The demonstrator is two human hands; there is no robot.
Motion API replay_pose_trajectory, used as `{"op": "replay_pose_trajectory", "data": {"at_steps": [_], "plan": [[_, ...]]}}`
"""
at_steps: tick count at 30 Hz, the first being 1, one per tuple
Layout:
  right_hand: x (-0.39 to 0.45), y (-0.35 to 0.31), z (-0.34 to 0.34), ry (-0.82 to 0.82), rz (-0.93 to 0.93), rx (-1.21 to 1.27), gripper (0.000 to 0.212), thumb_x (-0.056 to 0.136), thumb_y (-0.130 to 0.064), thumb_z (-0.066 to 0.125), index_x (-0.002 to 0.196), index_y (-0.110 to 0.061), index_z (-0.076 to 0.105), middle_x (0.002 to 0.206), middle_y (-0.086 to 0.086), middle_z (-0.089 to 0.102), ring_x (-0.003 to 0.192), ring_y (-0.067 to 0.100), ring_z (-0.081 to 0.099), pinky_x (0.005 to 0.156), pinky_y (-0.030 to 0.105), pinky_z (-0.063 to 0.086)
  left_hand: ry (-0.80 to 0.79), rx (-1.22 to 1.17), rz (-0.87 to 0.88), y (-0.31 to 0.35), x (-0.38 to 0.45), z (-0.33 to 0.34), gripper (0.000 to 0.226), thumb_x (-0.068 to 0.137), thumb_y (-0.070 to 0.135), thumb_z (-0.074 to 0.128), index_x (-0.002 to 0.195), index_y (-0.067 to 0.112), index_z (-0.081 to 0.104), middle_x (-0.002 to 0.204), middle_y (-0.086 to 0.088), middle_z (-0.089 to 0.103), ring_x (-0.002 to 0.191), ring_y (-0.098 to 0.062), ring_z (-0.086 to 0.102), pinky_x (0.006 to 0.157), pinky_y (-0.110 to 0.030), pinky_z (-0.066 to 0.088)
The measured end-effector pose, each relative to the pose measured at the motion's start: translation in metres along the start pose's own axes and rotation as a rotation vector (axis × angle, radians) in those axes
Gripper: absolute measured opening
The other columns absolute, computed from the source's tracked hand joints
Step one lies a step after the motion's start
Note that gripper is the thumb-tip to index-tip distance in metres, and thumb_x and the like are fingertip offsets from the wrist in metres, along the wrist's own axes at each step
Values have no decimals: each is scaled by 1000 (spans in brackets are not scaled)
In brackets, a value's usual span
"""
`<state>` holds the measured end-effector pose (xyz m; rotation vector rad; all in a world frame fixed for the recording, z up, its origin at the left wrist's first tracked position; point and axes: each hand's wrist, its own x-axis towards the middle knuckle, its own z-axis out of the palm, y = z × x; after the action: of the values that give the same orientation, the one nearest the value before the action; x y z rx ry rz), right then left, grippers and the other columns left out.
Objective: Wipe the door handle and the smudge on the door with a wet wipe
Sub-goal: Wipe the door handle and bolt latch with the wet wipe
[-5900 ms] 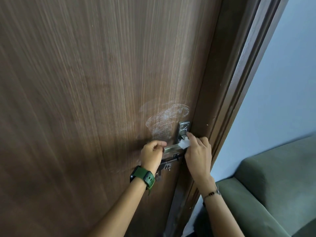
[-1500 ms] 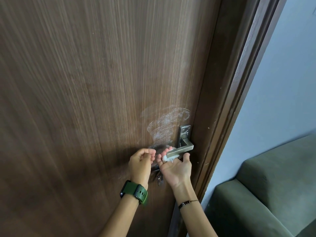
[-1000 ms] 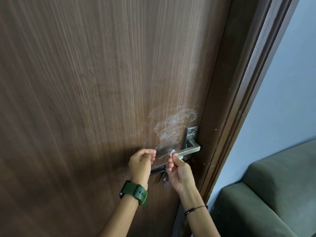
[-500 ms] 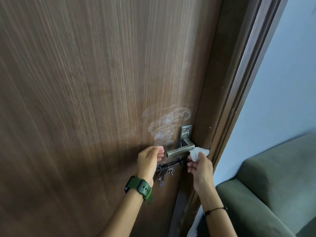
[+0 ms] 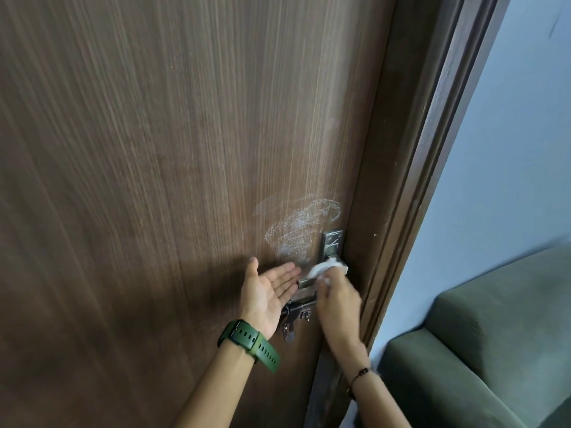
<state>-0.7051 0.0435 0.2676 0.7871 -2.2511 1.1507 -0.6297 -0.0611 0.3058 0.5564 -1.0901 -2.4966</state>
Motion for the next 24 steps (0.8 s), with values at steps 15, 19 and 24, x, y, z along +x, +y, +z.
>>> {"op": "replay_pose_trajectory", "data": {"at_steps": [15,19,24], "plan": [[32,-5,5,32,1244,1360,29,86,22,30,96,5,51,83,20,52,92,25,60,94,37,45,68,240,104,-9,-7,9,61,96,44,16,105,7,63,107,-9,68,104,-17,58,83,-31,46],[13,-20,14,-133,1339,1481,27,88,12,33,87,2,57,79,17,58,72,26,55,68,36,47,182,450,268,-18,-7,21,37,94,29,36,88,19,71,94,1,72,94,-11,63,72,-27,45],[11,-8,10,-94,1272,1494,20,93,-3,44,84,0,62,58,10,61,60,20,52,60,31,46,212,740,383,-22,-5,30,20,84,13,55,92,18,72,95,2,72,90,-9,64,82,-28,50]]}}
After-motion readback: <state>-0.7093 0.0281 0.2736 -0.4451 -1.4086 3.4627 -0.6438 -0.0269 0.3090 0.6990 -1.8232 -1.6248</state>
